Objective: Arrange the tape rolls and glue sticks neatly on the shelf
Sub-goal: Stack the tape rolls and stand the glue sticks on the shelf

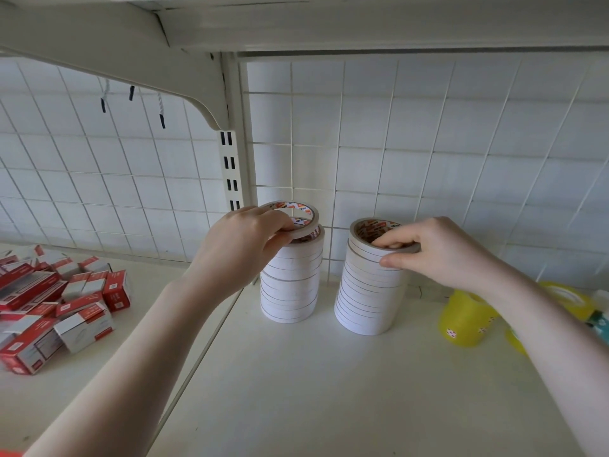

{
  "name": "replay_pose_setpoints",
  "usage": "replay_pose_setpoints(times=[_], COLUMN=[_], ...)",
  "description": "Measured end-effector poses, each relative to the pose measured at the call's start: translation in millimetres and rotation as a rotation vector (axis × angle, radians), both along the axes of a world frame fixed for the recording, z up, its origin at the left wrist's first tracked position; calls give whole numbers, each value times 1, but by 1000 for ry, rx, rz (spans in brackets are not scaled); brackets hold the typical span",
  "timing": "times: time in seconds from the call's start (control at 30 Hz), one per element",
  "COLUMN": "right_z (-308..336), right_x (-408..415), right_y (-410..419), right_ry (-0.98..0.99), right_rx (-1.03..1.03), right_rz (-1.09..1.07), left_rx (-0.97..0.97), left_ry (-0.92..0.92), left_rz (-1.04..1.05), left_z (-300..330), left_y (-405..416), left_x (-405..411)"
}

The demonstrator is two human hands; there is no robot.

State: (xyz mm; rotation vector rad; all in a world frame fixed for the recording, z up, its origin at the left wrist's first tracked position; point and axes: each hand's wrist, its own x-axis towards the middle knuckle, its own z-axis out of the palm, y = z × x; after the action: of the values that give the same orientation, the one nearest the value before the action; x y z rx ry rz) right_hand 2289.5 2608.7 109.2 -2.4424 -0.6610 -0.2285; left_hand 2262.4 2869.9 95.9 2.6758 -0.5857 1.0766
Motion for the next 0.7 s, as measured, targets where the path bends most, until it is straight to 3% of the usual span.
replay_pose_setpoints(times=[0.27, 0.53, 0.7], right_z=[-11, -30, -45], right_x=[-2, -7, -15], right_y=[-2, -19, -32], right_ry=[-119, -443, -480], right_rx=[42, 154, 205], right_rz=[-7, -92, -176], left_rx=[-4, -18, -9], left_ry=[69, 105, 148], left_rz=[-8, -61, -59], left_z=[-2, 1, 3], left_y=[-6, -3, -2], left_x=[11, 11, 7])
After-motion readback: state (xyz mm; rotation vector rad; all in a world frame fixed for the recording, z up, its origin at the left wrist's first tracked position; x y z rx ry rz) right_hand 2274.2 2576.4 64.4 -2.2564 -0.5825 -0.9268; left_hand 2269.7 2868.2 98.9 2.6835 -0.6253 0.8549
